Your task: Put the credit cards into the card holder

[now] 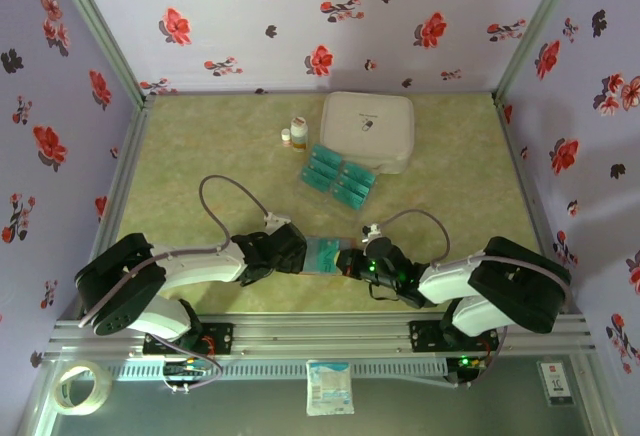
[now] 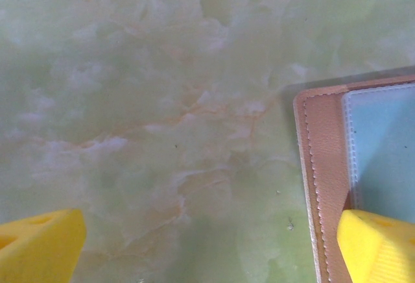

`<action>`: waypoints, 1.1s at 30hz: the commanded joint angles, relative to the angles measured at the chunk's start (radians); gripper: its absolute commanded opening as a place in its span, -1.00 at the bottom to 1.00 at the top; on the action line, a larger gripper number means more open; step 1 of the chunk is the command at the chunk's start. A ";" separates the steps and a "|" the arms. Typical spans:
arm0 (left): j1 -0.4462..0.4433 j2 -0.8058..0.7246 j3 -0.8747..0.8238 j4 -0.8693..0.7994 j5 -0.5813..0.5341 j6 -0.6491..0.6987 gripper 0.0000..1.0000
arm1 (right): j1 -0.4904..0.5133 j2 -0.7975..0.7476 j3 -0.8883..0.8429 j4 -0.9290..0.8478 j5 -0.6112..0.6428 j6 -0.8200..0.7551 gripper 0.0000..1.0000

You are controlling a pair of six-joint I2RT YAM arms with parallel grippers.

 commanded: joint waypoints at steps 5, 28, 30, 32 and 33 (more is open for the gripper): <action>-0.009 -0.009 -0.024 -0.054 -0.022 -0.002 0.99 | 0.018 0.036 -0.016 0.000 0.034 0.017 -1.00; -0.010 -0.007 -0.028 -0.049 -0.024 -0.006 0.99 | 0.030 0.122 0.011 0.053 0.017 0.026 -1.00; -0.010 -0.009 -0.030 -0.050 -0.023 -0.005 0.99 | 0.031 0.133 0.014 0.064 0.014 0.027 -1.00; -0.010 -0.011 -0.031 -0.050 -0.024 -0.006 0.99 | 0.031 0.143 0.019 0.070 0.010 0.028 -1.00; -0.010 -0.011 -0.031 -0.051 -0.024 -0.006 0.99 | 0.030 0.149 0.023 0.071 0.008 0.026 -1.00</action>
